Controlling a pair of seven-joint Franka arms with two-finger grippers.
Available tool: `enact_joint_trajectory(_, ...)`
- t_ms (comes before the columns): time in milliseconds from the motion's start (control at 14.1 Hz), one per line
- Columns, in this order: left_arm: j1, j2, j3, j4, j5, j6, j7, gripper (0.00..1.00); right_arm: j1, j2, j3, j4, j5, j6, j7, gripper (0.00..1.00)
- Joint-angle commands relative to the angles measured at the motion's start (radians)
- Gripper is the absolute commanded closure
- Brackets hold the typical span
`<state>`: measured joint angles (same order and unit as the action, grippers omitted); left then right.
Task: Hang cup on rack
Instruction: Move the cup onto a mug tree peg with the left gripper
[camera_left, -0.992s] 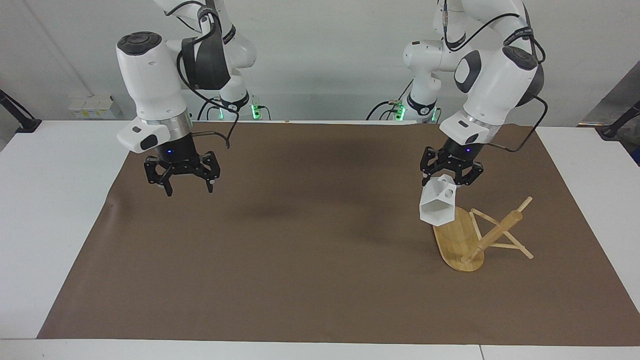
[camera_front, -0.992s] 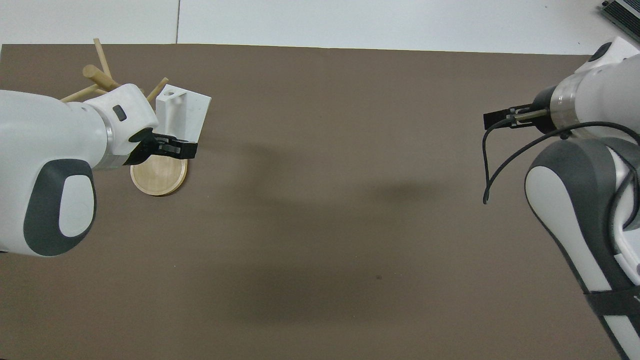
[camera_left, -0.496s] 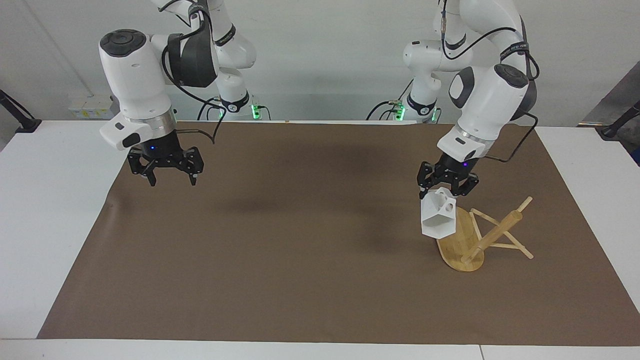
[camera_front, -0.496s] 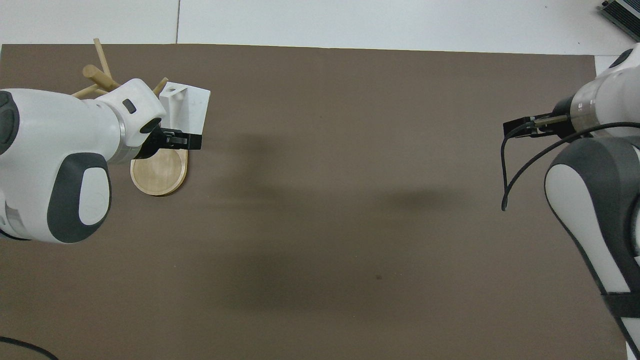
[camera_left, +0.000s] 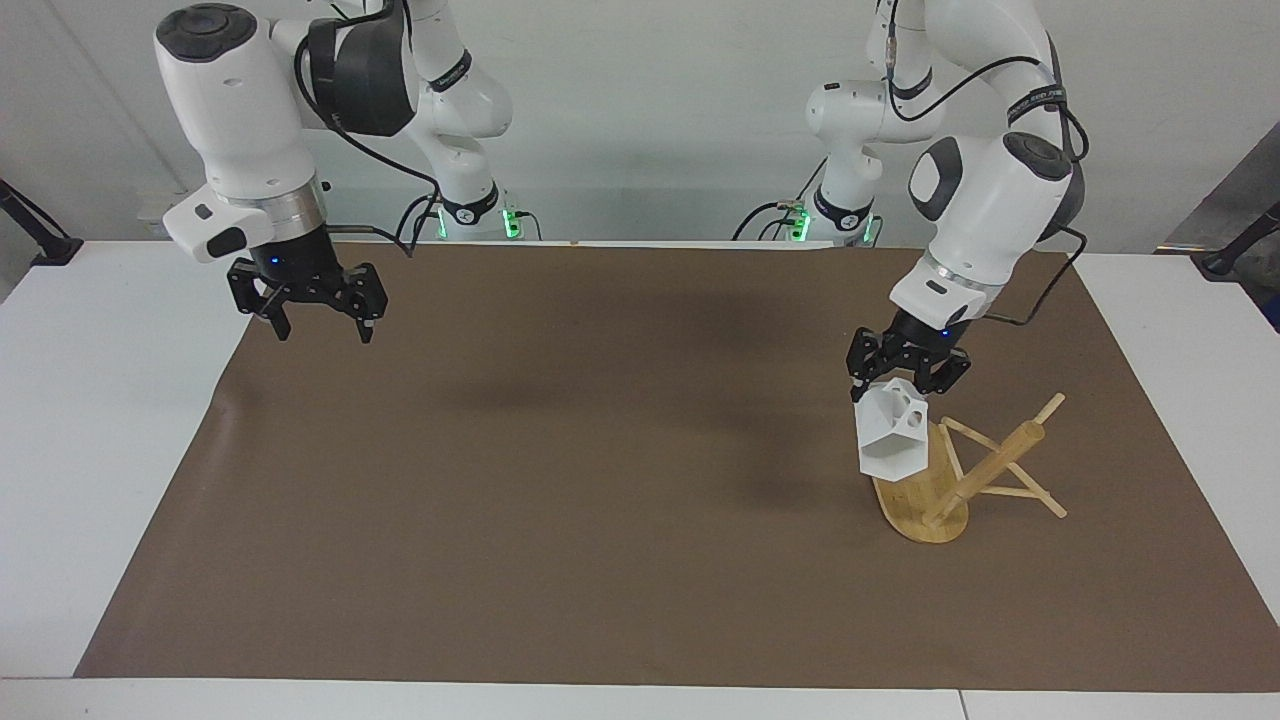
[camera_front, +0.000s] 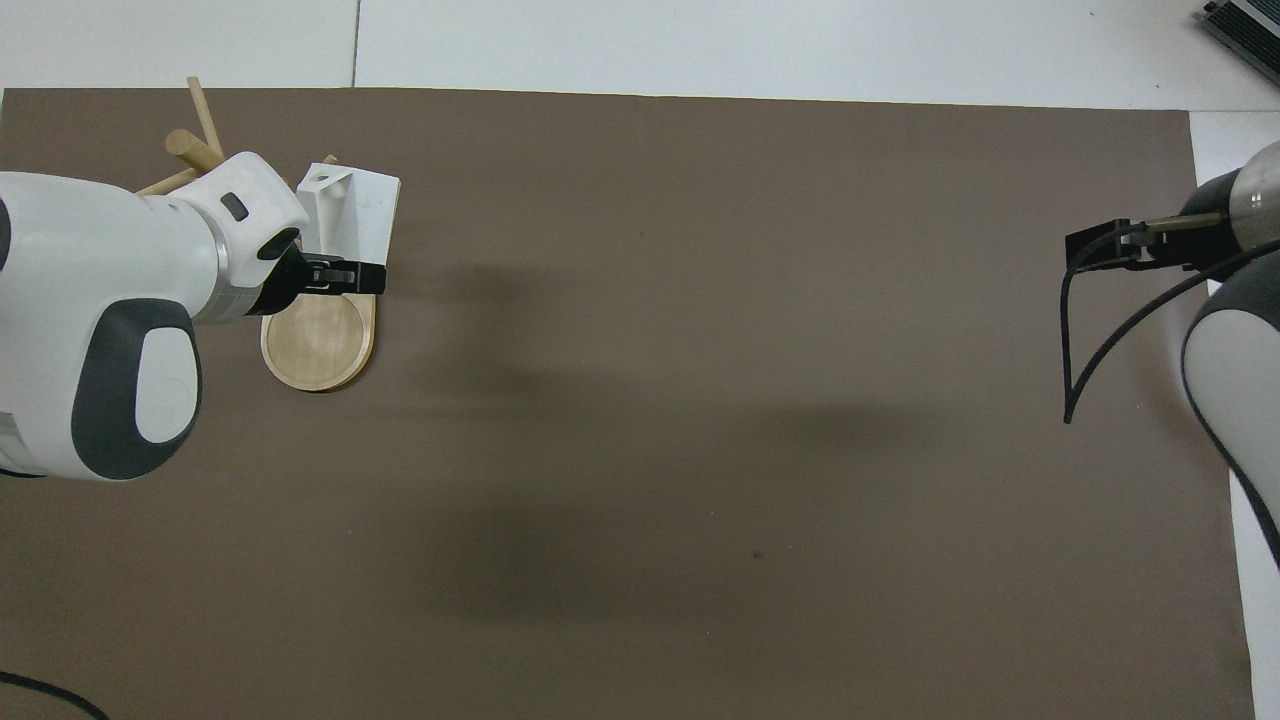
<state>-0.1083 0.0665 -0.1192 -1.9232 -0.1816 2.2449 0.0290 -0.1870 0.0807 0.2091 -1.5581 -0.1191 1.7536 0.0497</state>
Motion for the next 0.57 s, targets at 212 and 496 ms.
enact_joint_trajectory(212,0.021,-0.001,0.0,0.021,-0.016,-0.047,-0.014,1.0,-0.02,-0.001,-0.005,0.044,0.004,-0.046,0.064,0.0)
enact_joint_trajectory(496,0.022,-0.002,0.0,0.021,-0.047,-0.067,-0.017,1.0,-0.081,-0.001,-0.007,0.032,0.14,-0.017,0.041,0.0)
